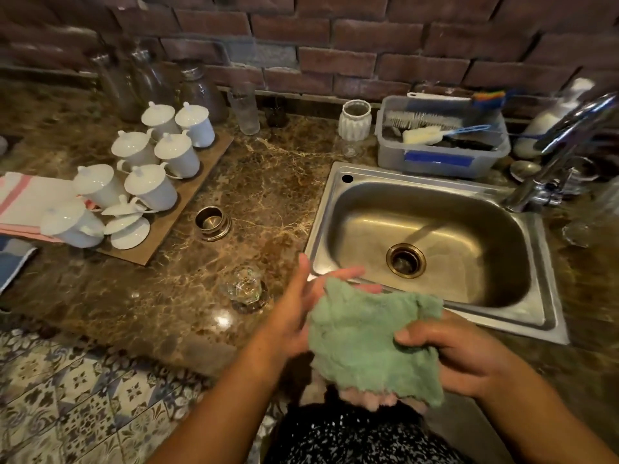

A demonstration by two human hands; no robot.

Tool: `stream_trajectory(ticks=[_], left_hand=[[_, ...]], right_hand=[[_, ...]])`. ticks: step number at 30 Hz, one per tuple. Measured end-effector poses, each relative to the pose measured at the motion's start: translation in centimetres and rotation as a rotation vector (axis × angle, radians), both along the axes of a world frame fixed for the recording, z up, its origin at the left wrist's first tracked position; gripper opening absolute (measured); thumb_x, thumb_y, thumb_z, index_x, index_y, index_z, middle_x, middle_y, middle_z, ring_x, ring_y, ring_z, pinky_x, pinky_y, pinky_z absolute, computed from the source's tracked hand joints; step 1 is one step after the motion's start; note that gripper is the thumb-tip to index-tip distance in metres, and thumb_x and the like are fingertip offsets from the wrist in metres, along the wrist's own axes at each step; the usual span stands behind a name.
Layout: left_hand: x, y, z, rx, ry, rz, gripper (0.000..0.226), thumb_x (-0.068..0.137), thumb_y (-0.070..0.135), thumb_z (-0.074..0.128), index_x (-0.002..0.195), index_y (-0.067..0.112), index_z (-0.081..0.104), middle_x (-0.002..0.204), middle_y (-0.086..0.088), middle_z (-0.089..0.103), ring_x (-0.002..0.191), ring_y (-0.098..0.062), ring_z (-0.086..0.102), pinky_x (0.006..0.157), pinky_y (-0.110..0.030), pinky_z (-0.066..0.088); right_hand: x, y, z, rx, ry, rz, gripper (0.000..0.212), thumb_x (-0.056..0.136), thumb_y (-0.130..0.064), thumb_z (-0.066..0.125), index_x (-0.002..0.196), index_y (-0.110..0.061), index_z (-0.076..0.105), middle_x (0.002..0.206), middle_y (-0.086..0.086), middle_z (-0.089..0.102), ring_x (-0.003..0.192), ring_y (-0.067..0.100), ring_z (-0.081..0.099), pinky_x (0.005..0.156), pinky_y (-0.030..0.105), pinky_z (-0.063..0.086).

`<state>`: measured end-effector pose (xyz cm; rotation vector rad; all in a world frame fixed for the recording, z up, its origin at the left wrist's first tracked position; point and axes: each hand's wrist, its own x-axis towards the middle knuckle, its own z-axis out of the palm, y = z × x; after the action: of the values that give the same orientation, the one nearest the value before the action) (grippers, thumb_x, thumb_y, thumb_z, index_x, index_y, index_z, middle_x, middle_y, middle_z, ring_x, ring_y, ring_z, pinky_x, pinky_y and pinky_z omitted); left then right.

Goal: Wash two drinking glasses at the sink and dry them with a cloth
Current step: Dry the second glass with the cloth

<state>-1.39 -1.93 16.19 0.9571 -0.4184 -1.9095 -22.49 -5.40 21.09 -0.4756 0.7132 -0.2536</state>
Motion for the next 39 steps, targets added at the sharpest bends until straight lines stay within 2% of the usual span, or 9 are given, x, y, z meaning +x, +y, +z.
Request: stream_trajectory(ticks=[3,8,11,15,22,26,29,33,39], left_hand=[[-4.7,-0.2,-0.3,0.202,0.277,-0.079,0.108,0.079,0.086,0.041,0.140,-0.001,0.055,0.142,-0.027,0.054,0.136,-0.039,0.049,0.112,-0.049,0.040],[-11.1,-1.1,0.3,0.131,0.317,-0.184,0.094,0.067,0.054,0.086,0.137,-0.003,0.058,0.139,-0.028,0.058,0.128,-0.038,0.058,0.110,-0.050,0.043],[-14.8,-2.4,-0.3,0.108,0.015,-0.246,0.064,0.069,0.018,0.091,0.125,-0.003,0.068,0.131,-0.028,0.064,0.118,-0.037,0.066,0.098,-0.046,0.055],[-19.4,-5.1,-0.8,0.059,-0.323,-0.360,0.043,0.087,-0.002,0.066,0.129,-0.009,0.060,0.131,-0.030,0.063,0.123,-0.042,0.060,0.104,-0.047,0.051],[-26.5,-13.2,1.5,-0.143,-0.794,-0.527,0.024,0.086,0.004,0.074,0.110,0.005,0.072,0.111,-0.019,0.075,0.101,-0.030,0.072,0.091,-0.046,0.057],[-30.9,-17.7,2.9,-0.294,-1.037,-0.546,0.033,0.081,0.014,0.080,0.110,0.001,0.071,0.111,-0.025,0.072,0.108,-0.043,0.067,0.098,-0.056,0.053],[-33.8,-20.5,3.7,-0.436,-1.165,-0.640,0.020,0.085,0.015,0.078,0.104,0.010,0.073,0.103,-0.013,0.073,0.097,-0.028,0.069,0.089,-0.044,0.055],[-41.0,-28.1,3.0,-0.512,-1.239,-0.758,0.028,0.083,0.013,0.081,0.109,0.013,0.072,0.078,-0.002,0.069,0.072,-0.013,0.063,0.072,-0.031,0.052],[-42.3,-33.0,1.4,-0.721,-1.494,-0.644,0.035,0.088,0.020,0.074,0.121,0.025,0.064,0.110,0.005,0.063,0.098,-0.013,0.062,0.073,-0.020,0.049]], right_hand=[[-3.9,-0.7,0.3,0.024,-0.027,-0.001,0.057,0.072,0.012,0.050,0.128,0.010,0.059,0.128,0.034,0.062,0.107,0.044,0.069,0.090,0.052,0.058],[-12.0,-2.0,-1.6,0.013,0.067,-0.118,0.053,0.083,0.009,0.057,0.136,0.007,0.053,0.133,0.033,0.059,0.125,0.046,0.057,0.111,0.056,0.041],[-16.7,-2.4,-3.0,0.051,0.055,-0.213,0.053,0.085,0.004,0.055,0.138,0.006,0.051,0.134,0.033,0.059,0.126,0.046,0.056,0.110,0.055,0.039],[-22.1,-2.4,-4.5,0.119,-0.013,-0.300,0.057,0.082,0.003,0.064,0.137,0.004,0.053,0.135,0.031,0.059,0.124,0.045,0.060,0.103,0.053,0.050],[-28.5,-3.8,-5.9,0.250,-0.234,-0.514,0.049,0.090,-0.003,0.048,0.138,0.005,0.050,0.136,0.033,0.057,0.115,0.046,0.065,0.084,0.054,0.060],[-31.2,-6.1,-6.5,0.249,-0.278,-0.625,0.052,0.091,-0.006,0.043,0.143,-0.002,0.046,0.141,0.031,0.054,0.127,0.046,0.056,0.100,0.057,0.050],[-33.1,-6.9,-7.0,0.230,-0.291,-0.671,0.053,0.091,-0.007,0.040,0.144,-0.007,0.047,0.143,0.029,0.053,0.132,0.046,0.052,0.104,0.059,0.046],[-38.7,-11.1,-9.1,0.258,-0.334,-0.847,0.051,0.084,-0.003,0.044,0.131,-0.004,0.063,0.134,0.028,0.061,0.115,0.047,0.064,0.085,0.058,0.058],[-39.3,-11.4,-10.1,0.249,-0.339,-0.946,0.055,0.085,-0.006,0.042,0.137,-0.013,0.055,0.139,0.028,0.057,0.118,0.048,0.059,0.075,0.058,0.060]])
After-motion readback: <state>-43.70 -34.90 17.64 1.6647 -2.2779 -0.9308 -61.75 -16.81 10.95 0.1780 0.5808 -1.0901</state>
